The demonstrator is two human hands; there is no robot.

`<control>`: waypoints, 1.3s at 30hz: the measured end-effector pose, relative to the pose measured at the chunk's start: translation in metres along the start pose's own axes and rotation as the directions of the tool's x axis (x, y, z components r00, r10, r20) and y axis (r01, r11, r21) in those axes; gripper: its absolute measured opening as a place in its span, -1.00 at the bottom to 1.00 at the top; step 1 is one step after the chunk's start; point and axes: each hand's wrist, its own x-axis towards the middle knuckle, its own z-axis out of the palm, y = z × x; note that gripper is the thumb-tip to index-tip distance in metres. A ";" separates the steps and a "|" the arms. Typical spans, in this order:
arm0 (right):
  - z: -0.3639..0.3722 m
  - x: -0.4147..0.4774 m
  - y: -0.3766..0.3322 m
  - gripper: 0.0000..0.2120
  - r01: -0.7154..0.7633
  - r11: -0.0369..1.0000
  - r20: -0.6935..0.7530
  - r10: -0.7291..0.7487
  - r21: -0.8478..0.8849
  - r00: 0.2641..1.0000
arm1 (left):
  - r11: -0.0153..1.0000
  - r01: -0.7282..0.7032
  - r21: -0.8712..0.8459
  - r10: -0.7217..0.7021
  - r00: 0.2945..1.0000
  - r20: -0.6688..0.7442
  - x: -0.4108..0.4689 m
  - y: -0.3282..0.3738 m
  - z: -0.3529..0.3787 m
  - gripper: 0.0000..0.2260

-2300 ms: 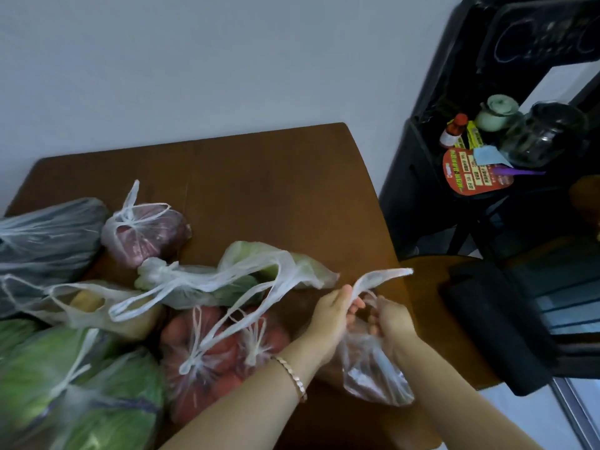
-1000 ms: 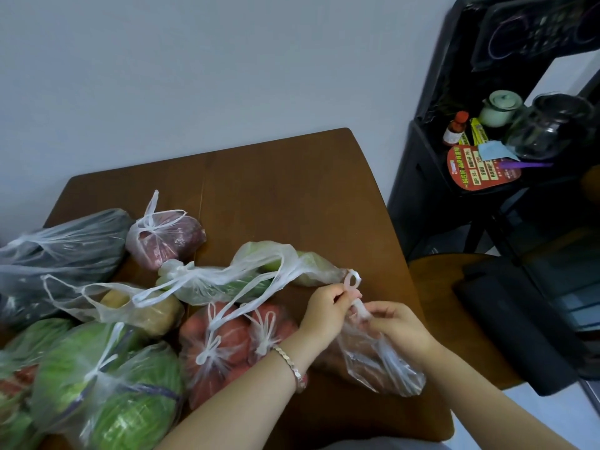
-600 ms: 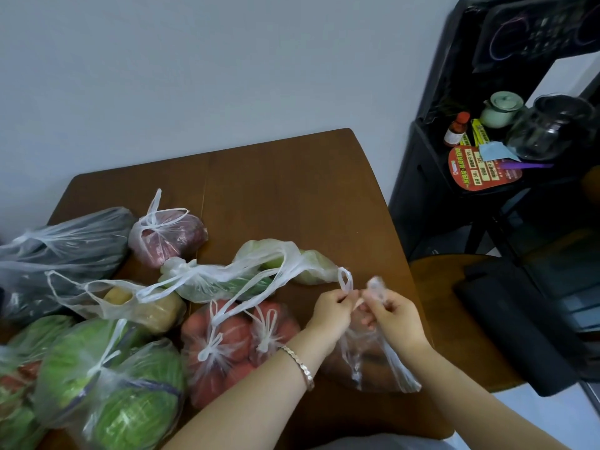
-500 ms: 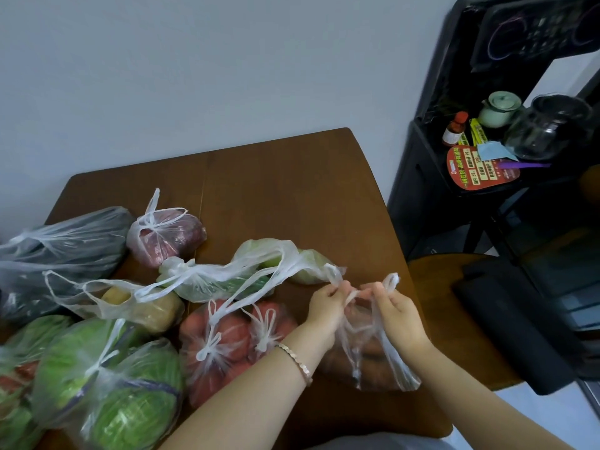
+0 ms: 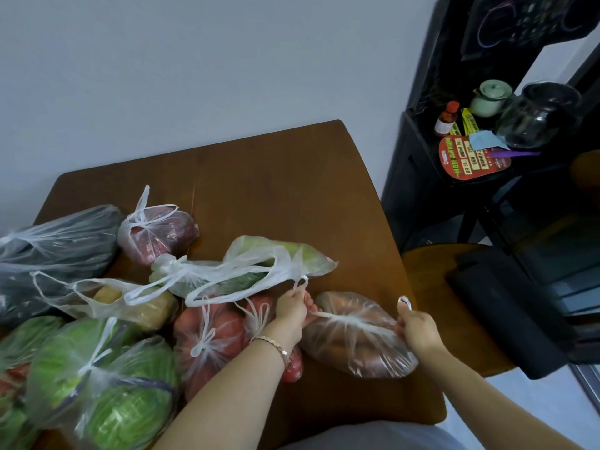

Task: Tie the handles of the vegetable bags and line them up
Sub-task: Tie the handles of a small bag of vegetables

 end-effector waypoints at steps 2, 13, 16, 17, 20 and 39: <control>0.003 -0.002 -0.009 -0.50 0.026 0.999 -0.007 -0.026 0.032 1.000 | 0.970 -0.181 0.163 0.164 0.980 0.111 -0.009 0.003 0.002 -0.67; 0.022 -0.012 -0.051 -0.65 0.394 0.896 0.224 -0.435 0.205 0.872 | 0.871 -0.346 0.348 0.086 0.806 0.586 -0.043 0.009 0.011 -0.67; 0.021 -0.007 -0.032 -0.83 0.403 0.910 0.213 -0.414 0.094 0.885 | 0.938 -0.265 0.223 0.124 0.859 0.496 -0.038 0.003 0.011 -0.72; 0.022 -0.006 -0.023 -0.83 0.397 0.917 0.265 -0.388 0.019 0.883 | 0.963 -0.217 0.163 0.116 0.873 0.474 -0.038 0.003 0.012 -0.73; 0.027 -0.006 -0.003 -0.84 0.486 0.858 0.377 -0.401 -0.164 0.835 | 0.988 -0.145 0.046 0.106 0.875 0.472 -0.043 0.003 0.014 -0.70; 0.049 -0.010 -0.005 -0.67 0.551 0.748 0.317 -0.456 -0.370 0.832 | 0.829 -0.465 0.312 0.269 0.819 0.506 -0.056 0.019 0.025 -0.68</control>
